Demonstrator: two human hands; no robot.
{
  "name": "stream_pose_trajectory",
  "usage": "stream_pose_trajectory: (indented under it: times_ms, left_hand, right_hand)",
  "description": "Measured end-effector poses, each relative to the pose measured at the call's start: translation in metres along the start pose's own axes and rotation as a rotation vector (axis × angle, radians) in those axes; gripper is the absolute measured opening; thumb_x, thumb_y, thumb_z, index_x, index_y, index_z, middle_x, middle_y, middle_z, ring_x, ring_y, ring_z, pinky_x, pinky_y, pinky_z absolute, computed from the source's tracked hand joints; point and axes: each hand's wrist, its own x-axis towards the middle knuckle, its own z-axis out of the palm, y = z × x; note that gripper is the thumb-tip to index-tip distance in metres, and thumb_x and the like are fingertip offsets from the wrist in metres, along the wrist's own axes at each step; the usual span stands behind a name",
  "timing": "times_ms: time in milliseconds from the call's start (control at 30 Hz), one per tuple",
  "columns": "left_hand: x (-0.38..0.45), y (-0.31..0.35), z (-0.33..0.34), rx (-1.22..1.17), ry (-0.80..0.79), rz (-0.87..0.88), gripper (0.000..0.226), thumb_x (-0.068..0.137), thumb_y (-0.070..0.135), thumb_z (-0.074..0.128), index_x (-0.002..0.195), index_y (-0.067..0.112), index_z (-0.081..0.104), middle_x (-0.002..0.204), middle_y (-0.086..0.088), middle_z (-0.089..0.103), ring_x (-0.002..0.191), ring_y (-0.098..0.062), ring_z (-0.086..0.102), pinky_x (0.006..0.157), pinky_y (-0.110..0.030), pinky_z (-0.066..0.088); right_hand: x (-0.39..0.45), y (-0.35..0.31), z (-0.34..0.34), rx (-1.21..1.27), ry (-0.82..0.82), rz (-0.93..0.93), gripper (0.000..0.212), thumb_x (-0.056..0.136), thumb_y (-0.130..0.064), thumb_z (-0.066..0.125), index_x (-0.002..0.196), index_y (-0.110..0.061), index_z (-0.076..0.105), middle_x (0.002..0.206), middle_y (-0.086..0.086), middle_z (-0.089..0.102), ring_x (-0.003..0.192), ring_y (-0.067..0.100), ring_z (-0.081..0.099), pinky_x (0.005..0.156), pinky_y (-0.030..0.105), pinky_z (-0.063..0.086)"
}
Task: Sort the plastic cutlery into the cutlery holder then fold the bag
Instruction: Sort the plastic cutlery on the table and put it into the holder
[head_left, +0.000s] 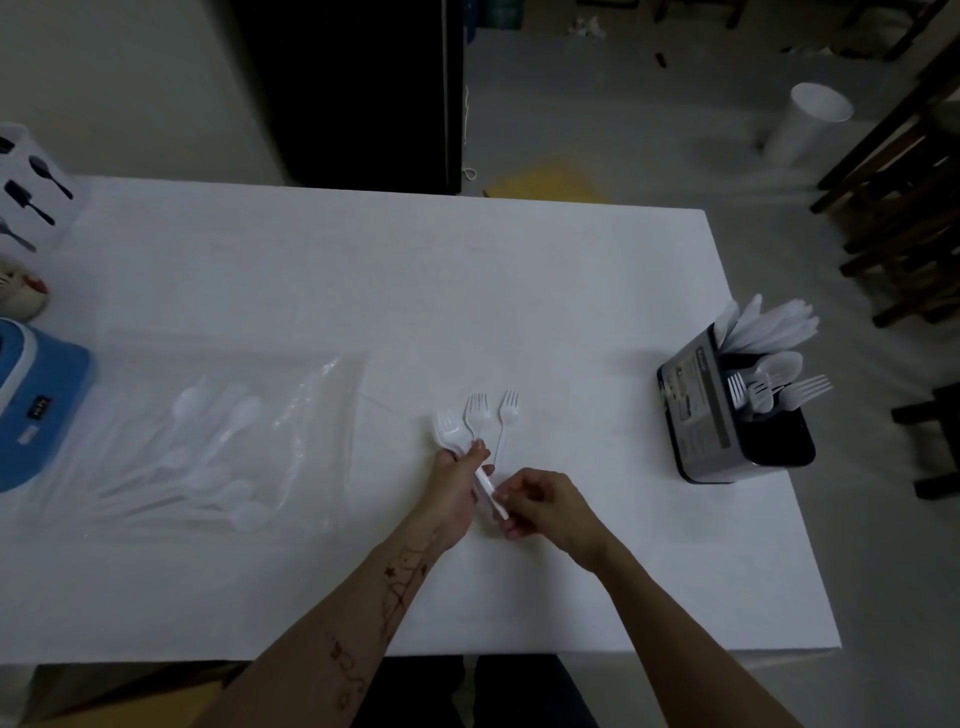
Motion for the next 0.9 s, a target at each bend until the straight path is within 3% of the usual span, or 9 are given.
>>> stream_pose_trajectory:
  times_ms: [67, 200, 333, 467, 600, 667, 767, 833, 900]
  left_hand:
    - [0.001, 0.000, -0.003, -0.020, 0.082, 0.027, 0.018, 0.098, 0.016, 0.050, 0.111, 0.003, 0.049, 0.088, -0.006, 0.056, 0.077, -0.016, 0.056, 0.066, -0.028, 0.049]
    - [0.005, 0.001, -0.017, 0.023, 0.151, 0.073, 0.015, 0.099, 0.016, 0.047, 0.109, 0.004, 0.049, 0.087, -0.004, 0.055, 0.071, -0.014, 0.052, 0.067, -0.025, 0.047]
    - [0.004, -0.004, -0.031, 0.084, 0.111, 0.087, 0.016, 0.098, 0.015, 0.050, 0.108, 0.003, 0.050, 0.088, -0.006, 0.056, 0.072, -0.014, 0.053, 0.071, -0.025, 0.049]
    - [0.002, -0.007, -0.035, 0.090, 0.081, 0.071, 0.017, 0.098, 0.018, 0.050, 0.109, 0.005, 0.052, 0.090, -0.004, 0.057, 0.076, -0.014, 0.054, 0.075, -0.023, 0.049]
    - [0.000, -0.006, -0.033, 0.100, 0.087, 0.043, 0.018, 0.100, 0.018, 0.044, 0.111, 0.005, 0.050, 0.093, -0.005, 0.057, 0.077, -0.014, 0.055, 0.075, -0.023, 0.048]
    - [-0.002, -0.004, -0.032, 0.100, 0.090, 0.035, 0.022, 0.101, 0.018, 0.044, 0.117, 0.004, 0.050, 0.094, -0.004, 0.058, 0.080, -0.014, 0.055, 0.076, -0.024, 0.048]
    - [-0.004, -0.001, -0.029, 0.078, 0.065, 0.018, 0.031, 0.099, 0.025, 0.047, 0.123, 0.005, 0.048, 0.099, -0.003, 0.059, 0.090, -0.017, 0.058, 0.080, -0.029, 0.048]
    - [-0.006, 0.001, -0.026, 0.038, 0.032, -0.005, 0.043, 0.094, 0.038, 0.055, 0.121, 0.005, 0.051, 0.104, -0.008, 0.063, 0.094, -0.022, 0.062, 0.082, -0.035, 0.051]
    - [-0.007, 0.001, -0.026, 0.016, 0.014, -0.024, 0.046, 0.092, 0.038, 0.059, 0.118, 0.000, 0.053, 0.102, -0.014, 0.065, 0.092, -0.026, 0.065, 0.077, -0.039, 0.055]
  right_hand:
    - [0.006, -0.001, 0.004, -0.036, 0.087, 0.028, 0.020, 0.091, -0.018, 0.067, 0.088, 0.002, 0.067, 0.076, 0.016, 0.073, 0.066, 0.028, 0.072, 0.066, 0.037, 0.062]
    - [0.037, 0.005, 0.010, -0.563, 0.460, -0.002, 0.022, 0.092, -0.034, 0.064, 0.087, -0.013, 0.057, 0.080, 0.002, 0.069, 0.069, 0.019, 0.067, 0.073, 0.038, 0.059]
    - [0.053, -0.005, 0.027, -0.758, 0.527, 0.101, 0.033, 0.090, -0.047, 0.061, 0.102, -0.017, 0.053, 0.095, 0.000, 0.060, 0.086, 0.022, 0.063, 0.072, 0.032, 0.050]
    - [0.055, -0.002, 0.029, -0.757, 0.564, 0.177, 0.027, 0.089, -0.038, 0.060, 0.101, -0.014, 0.057, 0.097, 0.003, 0.062, 0.085, 0.024, 0.064, 0.074, 0.034, 0.053]
    - [0.045, -0.002, 0.020, -0.728, 0.549, 0.160, 0.017, 0.091, -0.028, 0.057, 0.097, -0.013, 0.061, 0.090, 0.002, 0.064, 0.078, 0.020, 0.063, 0.067, 0.030, 0.050]
    - [0.036, 0.000, 0.015, -0.583, 0.504, 0.058, 0.016, 0.094, -0.027, 0.056, 0.097, -0.013, 0.062, 0.085, 0.000, 0.066, 0.073, 0.019, 0.064, 0.065, 0.034, 0.055]
    - [0.019, -0.001, 0.014, -0.255, 0.256, -0.071, 0.015, 0.097, -0.022, 0.057, 0.098, -0.010, 0.065, 0.085, 0.007, 0.069, 0.067, 0.025, 0.069, 0.054, 0.032, 0.057]
    - [0.010, -0.002, 0.019, -0.187, 0.113, -0.081, 0.013, 0.095, -0.019, 0.061, 0.093, -0.008, 0.069, 0.083, 0.010, 0.071, 0.064, 0.021, 0.069, 0.051, 0.026, 0.053]
    - [0.007, -0.002, 0.024, -0.161, 0.068, -0.076, 0.012, 0.092, -0.016, 0.065, 0.089, -0.007, 0.071, 0.079, 0.010, 0.072, 0.062, 0.019, 0.069, 0.052, 0.026, 0.053]
